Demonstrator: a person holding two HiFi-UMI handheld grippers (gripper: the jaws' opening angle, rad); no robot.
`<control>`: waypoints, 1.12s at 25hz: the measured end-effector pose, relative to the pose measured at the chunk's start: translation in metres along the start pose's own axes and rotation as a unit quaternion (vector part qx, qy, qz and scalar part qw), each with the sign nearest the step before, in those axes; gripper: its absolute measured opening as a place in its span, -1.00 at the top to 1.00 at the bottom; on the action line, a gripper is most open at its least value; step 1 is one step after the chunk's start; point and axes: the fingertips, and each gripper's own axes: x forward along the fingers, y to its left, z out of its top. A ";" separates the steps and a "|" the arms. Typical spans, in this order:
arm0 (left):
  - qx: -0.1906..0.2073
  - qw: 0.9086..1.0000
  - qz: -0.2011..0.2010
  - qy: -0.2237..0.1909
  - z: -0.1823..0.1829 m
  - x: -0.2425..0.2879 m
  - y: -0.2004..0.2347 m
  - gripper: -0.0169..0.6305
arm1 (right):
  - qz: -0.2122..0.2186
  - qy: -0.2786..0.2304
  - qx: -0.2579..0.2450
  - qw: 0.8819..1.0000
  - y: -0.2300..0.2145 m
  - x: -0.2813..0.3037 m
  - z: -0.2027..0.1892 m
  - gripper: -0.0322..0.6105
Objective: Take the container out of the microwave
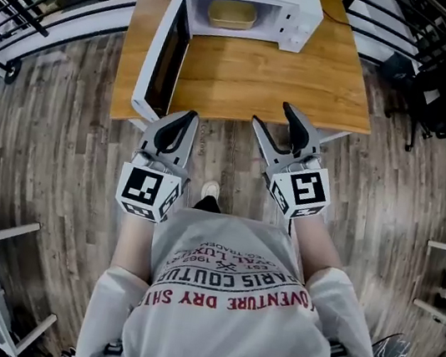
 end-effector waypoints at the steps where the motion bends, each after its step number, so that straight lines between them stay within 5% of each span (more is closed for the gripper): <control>1: -0.001 1.000 -0.004 -0.001 0.002 0.011 0.011 0.90 | -0.001 0.004 -0.001 1.000 -0.005 0.014 0.001 0.09; 8: 0.008 1.000 -0.022 0.004 0.010 0.071 0.063 0.90 | -0.008 0.038 -0.008 0.999 -0.033 0.090 -0.003 0.09; 18: -0.003 1.000 0.006 0.023 0.001 0.123 0.097 0.90 | 0.057 0.093 -0.013 0.994 -0.065 0.165 -0.028 0.09; 28: -0.030 0.995 0.093 0.026 -0.011 0.173 0.127 0.90 | 0.201 0.193 -0.085 0.957 -0.093 0.254 -0.074 0.09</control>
